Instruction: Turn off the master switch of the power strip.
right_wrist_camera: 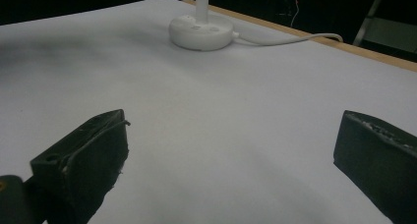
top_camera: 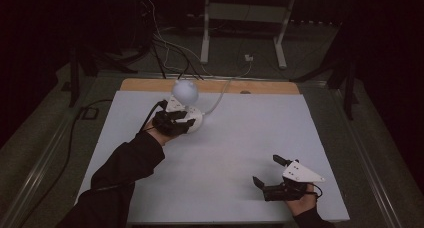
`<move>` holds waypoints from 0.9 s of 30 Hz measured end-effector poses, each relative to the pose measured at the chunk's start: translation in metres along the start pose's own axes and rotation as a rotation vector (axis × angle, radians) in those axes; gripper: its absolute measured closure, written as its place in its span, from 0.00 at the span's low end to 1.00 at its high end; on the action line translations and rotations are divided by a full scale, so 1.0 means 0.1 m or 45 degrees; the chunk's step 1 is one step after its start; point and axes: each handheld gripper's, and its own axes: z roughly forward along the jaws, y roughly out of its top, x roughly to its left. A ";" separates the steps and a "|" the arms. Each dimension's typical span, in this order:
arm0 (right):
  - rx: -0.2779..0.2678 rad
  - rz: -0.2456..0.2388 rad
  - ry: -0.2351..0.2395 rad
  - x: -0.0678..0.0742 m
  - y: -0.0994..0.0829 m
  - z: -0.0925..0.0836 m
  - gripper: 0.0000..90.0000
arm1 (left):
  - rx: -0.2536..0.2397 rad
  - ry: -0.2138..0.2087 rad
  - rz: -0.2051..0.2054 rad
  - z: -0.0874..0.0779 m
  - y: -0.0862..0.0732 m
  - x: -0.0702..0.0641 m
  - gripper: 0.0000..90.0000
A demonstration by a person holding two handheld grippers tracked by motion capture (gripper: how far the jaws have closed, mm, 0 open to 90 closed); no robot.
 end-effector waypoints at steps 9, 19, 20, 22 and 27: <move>0.003 -0.002 -0.002 0.01 0.00 0.01 0.00 | 0.047 -0.008 -0.045 -0.18 -0.17 0.05 0.22; 0.013 -0.007 -0.005 0.01 0.00 0.02 0.00 | 0.053 -0.075 -0.067 -0.38 -0.43 0.11 0.01; 0.015 -0.006 -0.005 0.02 0.00 0.02 0.00 | 0.051 -0.069 -0.065 -0.40 -0.46 0.11 0.01; 0.016 -0.007 -0.005 0.02 0.00 0.02 0.00 | 0.052 -0.086 -0.061 -0.44 -0.52 0.10 0.01; 0.018 -0.007 -0.005 0.02 0.00 0.02 0.00 | 0.052 -0.126 -0.067 -0.48 -0.68 0.07 0.01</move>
